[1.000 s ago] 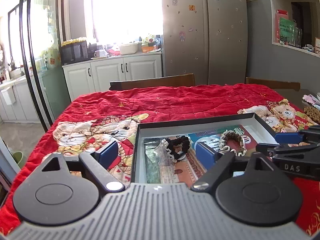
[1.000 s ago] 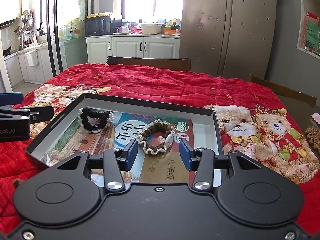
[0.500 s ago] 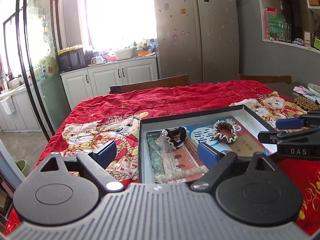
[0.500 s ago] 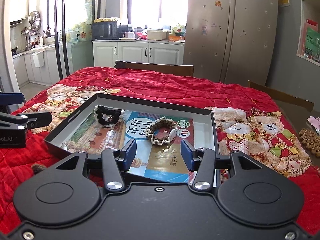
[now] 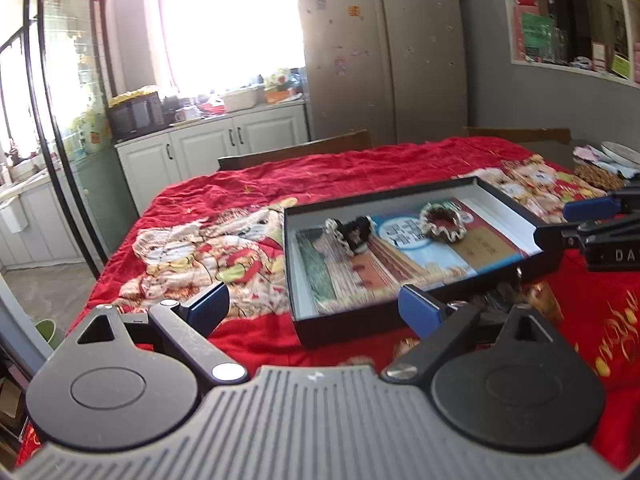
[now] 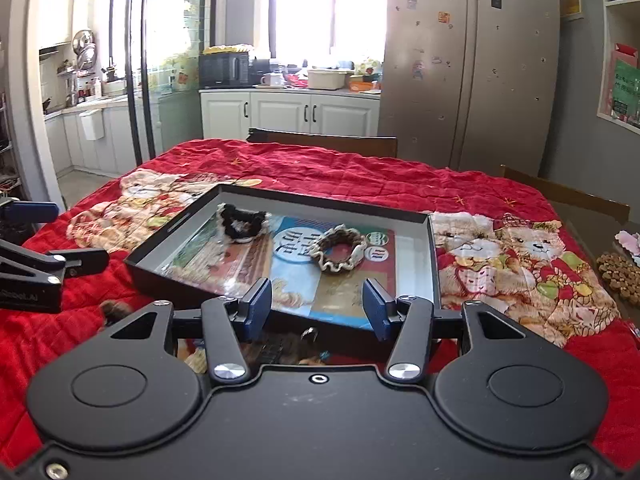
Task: Organize objects
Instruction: 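Move both open tools back toward the hair ties on the quilt, then grasp the brown fuzzy pom-pom tie with left tool while right tool grasps blue crochet ring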
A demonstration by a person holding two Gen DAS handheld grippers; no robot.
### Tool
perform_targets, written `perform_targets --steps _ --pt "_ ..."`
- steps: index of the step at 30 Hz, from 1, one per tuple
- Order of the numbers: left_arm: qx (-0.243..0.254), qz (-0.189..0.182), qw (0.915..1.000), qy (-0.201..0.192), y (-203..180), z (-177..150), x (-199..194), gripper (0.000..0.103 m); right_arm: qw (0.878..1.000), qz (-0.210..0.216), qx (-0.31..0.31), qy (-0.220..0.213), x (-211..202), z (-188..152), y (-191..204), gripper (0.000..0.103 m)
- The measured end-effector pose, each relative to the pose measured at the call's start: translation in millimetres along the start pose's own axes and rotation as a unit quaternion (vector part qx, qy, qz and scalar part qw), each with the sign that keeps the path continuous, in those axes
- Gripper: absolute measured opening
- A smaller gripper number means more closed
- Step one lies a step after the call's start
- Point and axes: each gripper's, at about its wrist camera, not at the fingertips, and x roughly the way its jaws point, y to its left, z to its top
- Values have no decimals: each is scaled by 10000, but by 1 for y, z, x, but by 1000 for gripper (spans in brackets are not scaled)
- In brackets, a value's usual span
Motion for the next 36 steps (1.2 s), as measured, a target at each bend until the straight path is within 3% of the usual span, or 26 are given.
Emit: perform_targets --steps 12,24,29,36 --pt "244 -652 9972 261 3 -39 -4 99 9992 246 -172 283 -20 -46 16 48" --pt "501 -987 9938 97 -2 -56 10 99 9958 655 112 630 -14 -81 17 43" --pt "383 -1046 9935 216 3 -62 25 96 9951 703 82 695 -9 -85 19 40" --pt "292 -1109 9929 317 6 -68 37 84 9940 718 185 799 -1 -88 17 34"
